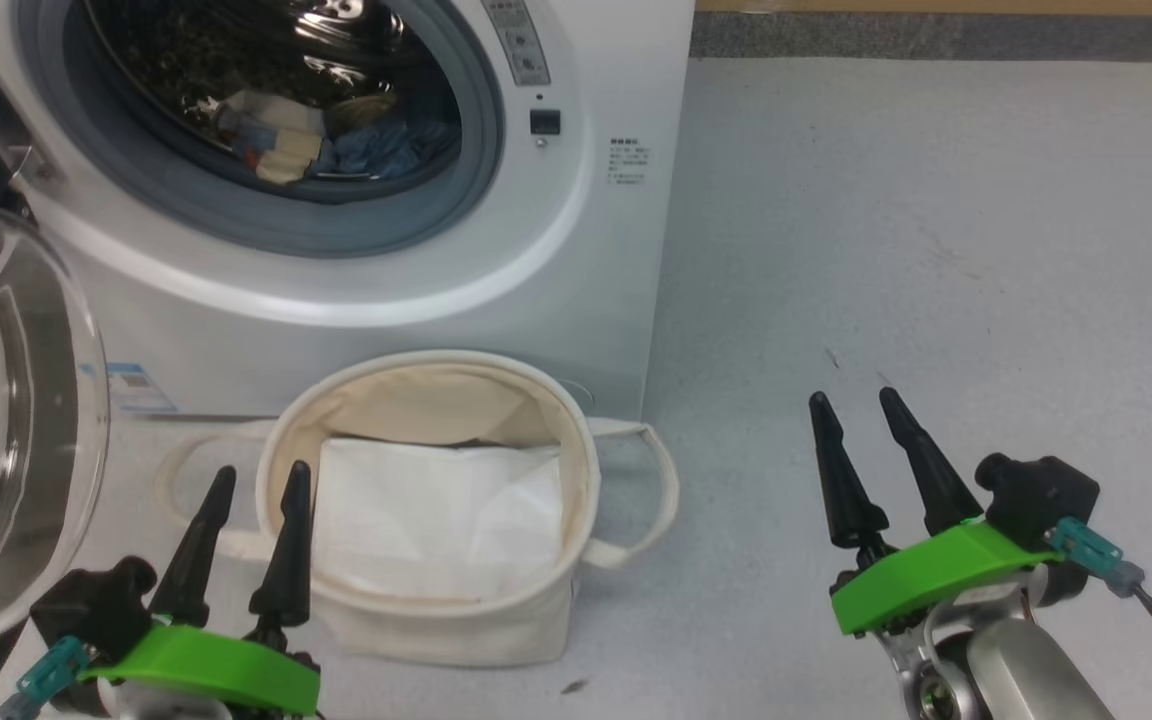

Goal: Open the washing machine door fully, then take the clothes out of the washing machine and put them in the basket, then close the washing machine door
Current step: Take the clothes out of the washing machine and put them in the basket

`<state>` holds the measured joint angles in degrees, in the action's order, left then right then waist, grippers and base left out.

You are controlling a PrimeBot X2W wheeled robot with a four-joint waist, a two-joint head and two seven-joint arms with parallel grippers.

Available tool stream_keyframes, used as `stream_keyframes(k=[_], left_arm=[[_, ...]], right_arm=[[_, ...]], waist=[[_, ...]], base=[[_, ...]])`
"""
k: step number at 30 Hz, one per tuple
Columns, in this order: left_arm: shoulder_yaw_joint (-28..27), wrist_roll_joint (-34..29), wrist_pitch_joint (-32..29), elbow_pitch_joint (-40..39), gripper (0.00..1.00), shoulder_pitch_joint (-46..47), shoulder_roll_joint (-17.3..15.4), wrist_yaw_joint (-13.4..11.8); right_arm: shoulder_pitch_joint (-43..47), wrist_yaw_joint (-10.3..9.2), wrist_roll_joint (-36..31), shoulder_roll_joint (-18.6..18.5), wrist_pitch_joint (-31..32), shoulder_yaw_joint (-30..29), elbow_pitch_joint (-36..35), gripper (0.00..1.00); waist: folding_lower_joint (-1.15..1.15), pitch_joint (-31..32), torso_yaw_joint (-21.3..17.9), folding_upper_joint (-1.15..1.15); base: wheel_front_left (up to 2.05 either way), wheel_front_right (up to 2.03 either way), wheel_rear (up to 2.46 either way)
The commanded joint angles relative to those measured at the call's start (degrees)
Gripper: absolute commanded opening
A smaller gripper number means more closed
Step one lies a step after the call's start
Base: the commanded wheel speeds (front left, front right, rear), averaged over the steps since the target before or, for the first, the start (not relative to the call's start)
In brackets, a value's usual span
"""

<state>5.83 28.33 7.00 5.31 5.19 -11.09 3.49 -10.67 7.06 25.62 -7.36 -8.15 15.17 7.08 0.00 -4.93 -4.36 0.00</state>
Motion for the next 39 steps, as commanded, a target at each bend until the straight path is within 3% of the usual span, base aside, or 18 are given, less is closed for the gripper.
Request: stream_keyframes(k=[1,17,20,30,34,39], left_arm=[[-1.84,-0.45,0.38,-1.78,1.00,1.88,-1.34,-0.20],[-2.20,1.26,0.87,-1.16,1.00,2.20,-0.61,-1.17],[-2.01,2.40,0.99,-1.30,1.00,2.44,-0.47,-0.26],[-0.61,-1.07,3.45,0.16,1.00,4.61,-0.78,-1.67],[0.05,-2.45,4.20,2.02,1.00,6.93,-0.29,-2.70],[0.64,-1.62,4.36,7.81,1.00,11.55,0.52,-1.71]], right_arm=[[-2.42,0.43,-0.39,0.25,-0.03,1.07,-2.01,1.00],[-2.77,0.43,-0.29,0.28,0.08,1.33,-1.55,1.00],[-2.81,0.43,-0.26,0.34,0.07,1.26,-1.44,1.00],[-3.46,0.43,-0.40,0.52,-0.08,1.13,-1.34,1.00],[-3.73,0.43,-0.38,0.55,-0.12,1.48,-1.25,1.00],[-4.25,0.43,-0.36,0.35,-0.28,1.99,-1.49,1.00]], waist=[[0.00,0.02,0.06,0.00],[0.00,0.25,1.14,0.00],[0.00,0.02,1.30,0.00],[0.00,-1.22,1.26,0.00],[0.00,-1.62,1.14,0.00],[0.00,-2.86,0.92,0.00]], base=[[1.42,-1.42,0.00],[0.42,-0.42,0.00],[0.00,0.00,0.00],[0.00,0.00,0.00],[0.00,0.00,0.00],[0.00,0.00,0.00]])
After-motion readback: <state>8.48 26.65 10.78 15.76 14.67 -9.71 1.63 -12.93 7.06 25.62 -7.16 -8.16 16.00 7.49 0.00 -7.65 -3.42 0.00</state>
